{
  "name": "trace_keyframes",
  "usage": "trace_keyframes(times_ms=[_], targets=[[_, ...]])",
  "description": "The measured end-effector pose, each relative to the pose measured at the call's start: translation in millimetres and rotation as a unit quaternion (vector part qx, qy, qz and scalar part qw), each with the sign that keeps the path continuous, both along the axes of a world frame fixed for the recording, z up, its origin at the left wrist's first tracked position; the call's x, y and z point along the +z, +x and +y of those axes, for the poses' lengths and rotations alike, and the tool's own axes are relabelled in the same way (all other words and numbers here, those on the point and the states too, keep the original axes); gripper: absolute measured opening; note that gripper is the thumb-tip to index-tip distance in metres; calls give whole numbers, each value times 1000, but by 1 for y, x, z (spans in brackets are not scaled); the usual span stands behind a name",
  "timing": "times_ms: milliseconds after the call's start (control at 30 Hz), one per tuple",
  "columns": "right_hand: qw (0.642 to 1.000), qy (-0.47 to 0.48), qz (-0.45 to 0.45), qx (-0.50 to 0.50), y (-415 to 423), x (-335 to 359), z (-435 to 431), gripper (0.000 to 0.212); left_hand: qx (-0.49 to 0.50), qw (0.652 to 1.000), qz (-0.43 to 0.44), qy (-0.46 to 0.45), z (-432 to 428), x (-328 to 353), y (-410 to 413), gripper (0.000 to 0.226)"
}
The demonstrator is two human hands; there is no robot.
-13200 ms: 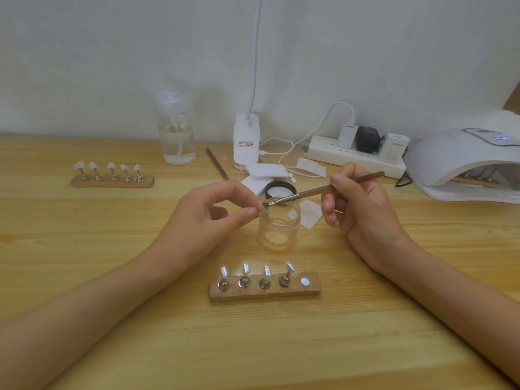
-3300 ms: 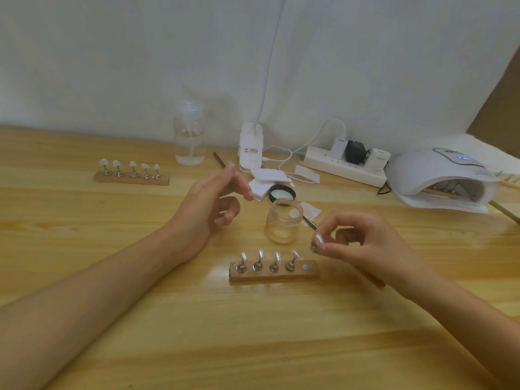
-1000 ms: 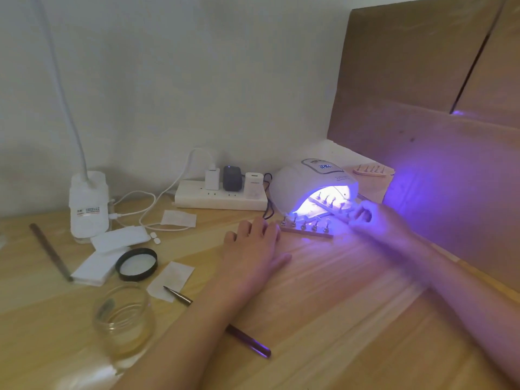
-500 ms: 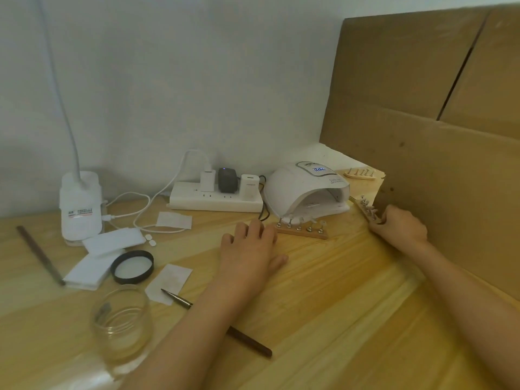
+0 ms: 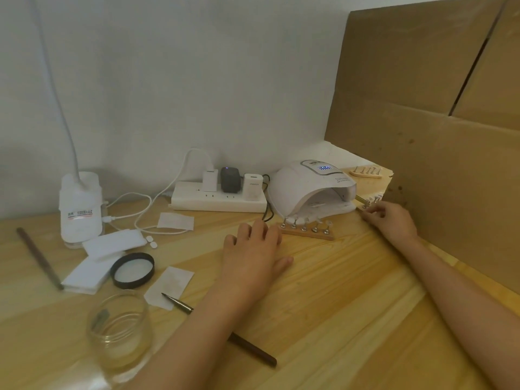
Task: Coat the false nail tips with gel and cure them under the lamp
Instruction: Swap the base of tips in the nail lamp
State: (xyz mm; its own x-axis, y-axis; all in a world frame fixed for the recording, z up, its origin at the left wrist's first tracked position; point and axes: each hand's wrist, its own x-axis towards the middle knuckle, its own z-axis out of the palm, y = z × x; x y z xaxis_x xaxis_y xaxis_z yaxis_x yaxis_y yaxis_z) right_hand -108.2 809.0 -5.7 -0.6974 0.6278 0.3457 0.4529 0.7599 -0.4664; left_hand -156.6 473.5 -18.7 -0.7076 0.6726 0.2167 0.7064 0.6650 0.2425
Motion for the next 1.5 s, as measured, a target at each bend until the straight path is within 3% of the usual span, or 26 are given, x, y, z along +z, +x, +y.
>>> trace_keyframes(times_ms=[67, 167, 333, 433, 533, 633, 733, 933, 1067, 1233, 1500], targets=[[996, 28, 0, 86, 11, -1, 8, 8, 2, 1000, 3, -1, 0, -1, -1, 44], [983, 100, -70, 134, 16, 2, 14, 18, 3, 1000, 10, 2, 0, -3, -2, 43], [976, 148, -159, -14, -9, -1, 18, 25, 7, 1000, 14, 0, 0, -3, -1, 43], [977, 135, -161, -19, -8, -1, 12, 29, 7, 1000, 13, -6, 0, -1, -1, 44], [990, 57, -84, 95, 11, 2, 9, 18, 6, 1000, 7, -7, 0, -2, 0, 43], [958, -49, -81, 272, 29, 12, -9, 26, 6, 1000, 7, -6, 0, -2, -1, 43], [938, -77, -98, 323, 31, 13, -36, 29, 5, 1000, 3, -6, 0, -2, 0, 43], [955, 5, -43, 293, 18, 5, -69, 23, 0, 1000, 7, -2, -2, -1, 2, 43], [961, 135, -39, 239, 31, 10, -57, 24, -1, 1000, 12, 3, -3, -1, 3, 43], [990, 24, 1, 140, 36, 4, -23, 21, -2, 1000, 11, 6, -3, -2, 1, 43], [987, -124, 60, 88, -24, -2, -25, 13, 6, 1000, -4, 7, -3, -2, 3, 42]])
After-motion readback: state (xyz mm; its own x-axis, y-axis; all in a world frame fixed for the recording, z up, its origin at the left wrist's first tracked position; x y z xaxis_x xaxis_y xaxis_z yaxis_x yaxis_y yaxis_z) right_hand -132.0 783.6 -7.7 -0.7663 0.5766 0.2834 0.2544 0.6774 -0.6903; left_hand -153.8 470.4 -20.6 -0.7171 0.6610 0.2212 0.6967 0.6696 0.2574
